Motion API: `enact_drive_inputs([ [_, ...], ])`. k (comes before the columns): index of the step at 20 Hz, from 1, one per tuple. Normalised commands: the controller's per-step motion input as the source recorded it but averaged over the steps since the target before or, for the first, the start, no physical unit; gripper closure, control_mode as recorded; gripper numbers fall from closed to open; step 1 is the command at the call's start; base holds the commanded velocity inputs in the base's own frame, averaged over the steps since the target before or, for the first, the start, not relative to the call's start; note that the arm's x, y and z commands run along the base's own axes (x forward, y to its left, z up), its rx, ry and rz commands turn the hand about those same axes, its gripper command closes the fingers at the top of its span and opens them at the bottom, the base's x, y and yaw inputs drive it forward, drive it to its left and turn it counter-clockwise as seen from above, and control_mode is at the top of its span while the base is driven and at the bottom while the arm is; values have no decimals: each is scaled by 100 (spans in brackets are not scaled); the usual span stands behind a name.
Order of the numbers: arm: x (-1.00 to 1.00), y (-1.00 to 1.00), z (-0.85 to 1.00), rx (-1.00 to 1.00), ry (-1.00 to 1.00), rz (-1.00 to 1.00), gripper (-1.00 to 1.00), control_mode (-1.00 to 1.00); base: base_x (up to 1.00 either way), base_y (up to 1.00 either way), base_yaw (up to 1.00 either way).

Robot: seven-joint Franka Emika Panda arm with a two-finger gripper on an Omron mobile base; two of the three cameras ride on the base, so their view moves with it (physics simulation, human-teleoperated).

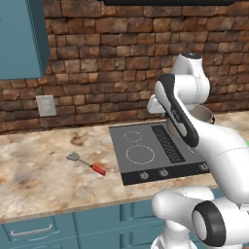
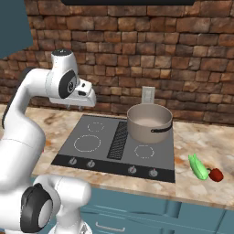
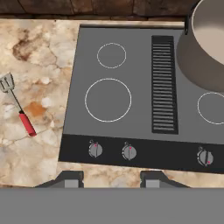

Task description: Put the corn and bell pepper in the pot. Retrieve the spatula and lightly stir the vegetables in the pot.

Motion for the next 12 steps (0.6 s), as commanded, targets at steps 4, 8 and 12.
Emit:
enact_drive_inputs([
  [4,0,0,0,0,0,0,-100,-100,0,0,0],
  [8,10,-55,0,3,1,1,-100,-100,0,0,0],
  [12,-31,-48,3,17,-15,0,-100,-100,0,0,0],
])
